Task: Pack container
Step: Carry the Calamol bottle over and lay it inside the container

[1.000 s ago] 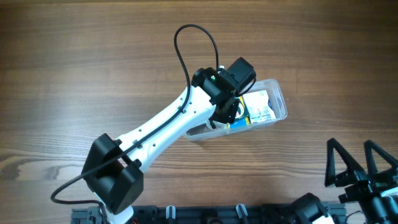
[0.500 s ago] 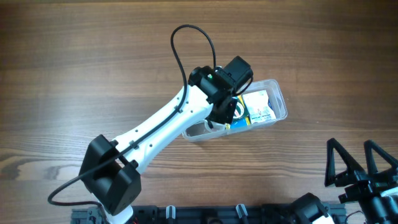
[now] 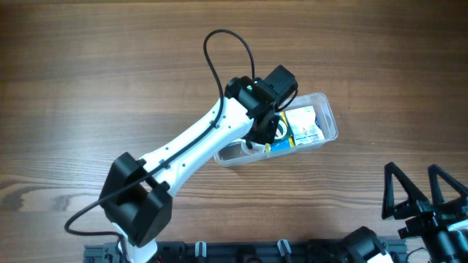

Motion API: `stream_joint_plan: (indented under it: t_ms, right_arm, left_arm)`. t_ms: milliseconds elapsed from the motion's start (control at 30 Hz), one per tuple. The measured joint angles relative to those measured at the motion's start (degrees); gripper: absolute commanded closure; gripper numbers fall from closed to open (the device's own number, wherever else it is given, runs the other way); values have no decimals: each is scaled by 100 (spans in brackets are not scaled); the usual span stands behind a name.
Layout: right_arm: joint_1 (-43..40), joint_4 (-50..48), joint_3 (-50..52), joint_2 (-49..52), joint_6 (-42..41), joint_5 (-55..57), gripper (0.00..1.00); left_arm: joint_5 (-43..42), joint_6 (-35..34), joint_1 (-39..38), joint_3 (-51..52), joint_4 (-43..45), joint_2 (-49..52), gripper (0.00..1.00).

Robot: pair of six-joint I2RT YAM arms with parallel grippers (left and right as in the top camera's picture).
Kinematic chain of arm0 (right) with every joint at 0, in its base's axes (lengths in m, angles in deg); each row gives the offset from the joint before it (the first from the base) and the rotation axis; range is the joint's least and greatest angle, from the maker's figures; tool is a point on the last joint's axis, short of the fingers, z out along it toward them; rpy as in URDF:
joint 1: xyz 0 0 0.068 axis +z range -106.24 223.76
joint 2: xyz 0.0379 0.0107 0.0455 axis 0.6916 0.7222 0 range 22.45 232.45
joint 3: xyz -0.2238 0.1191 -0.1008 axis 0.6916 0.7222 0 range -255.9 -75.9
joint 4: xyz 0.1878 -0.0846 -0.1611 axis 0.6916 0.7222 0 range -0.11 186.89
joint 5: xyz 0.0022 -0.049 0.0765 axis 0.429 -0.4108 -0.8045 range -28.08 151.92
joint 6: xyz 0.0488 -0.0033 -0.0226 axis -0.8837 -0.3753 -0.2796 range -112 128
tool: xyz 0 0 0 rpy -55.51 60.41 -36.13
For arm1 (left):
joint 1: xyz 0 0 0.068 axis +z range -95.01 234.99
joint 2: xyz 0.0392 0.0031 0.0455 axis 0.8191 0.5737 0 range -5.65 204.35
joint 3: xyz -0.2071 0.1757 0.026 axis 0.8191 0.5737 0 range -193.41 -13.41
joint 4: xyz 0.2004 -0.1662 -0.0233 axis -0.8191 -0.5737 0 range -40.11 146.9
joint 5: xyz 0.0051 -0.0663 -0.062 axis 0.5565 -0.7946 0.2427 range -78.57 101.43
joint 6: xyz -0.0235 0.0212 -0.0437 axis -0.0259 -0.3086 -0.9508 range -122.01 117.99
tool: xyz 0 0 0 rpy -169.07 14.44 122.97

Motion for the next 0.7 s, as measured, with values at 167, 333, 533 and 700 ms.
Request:
stream_joint_plan:
  t_ms: [167, 333, 533, 700]
  right_arm:
    - [0, 0, 0, 0, 0, 0, 0]
    - [0, 2, 0, 0, 0, 0, 0]
    - [0, 0, 0, 0, 0, 0, 0]
    - [0, 0, 0, 0, 0, 0, 0]
  left_arm:
    - [-26, 68, 0, -7, 7, 48, 36]
    - [367, 81, 55, -13, 63, 48, 35]
    - [621, 101, 553, -13, 9, 48, 49]
    - [654, 85, 960, -13, 17, 48, 45]
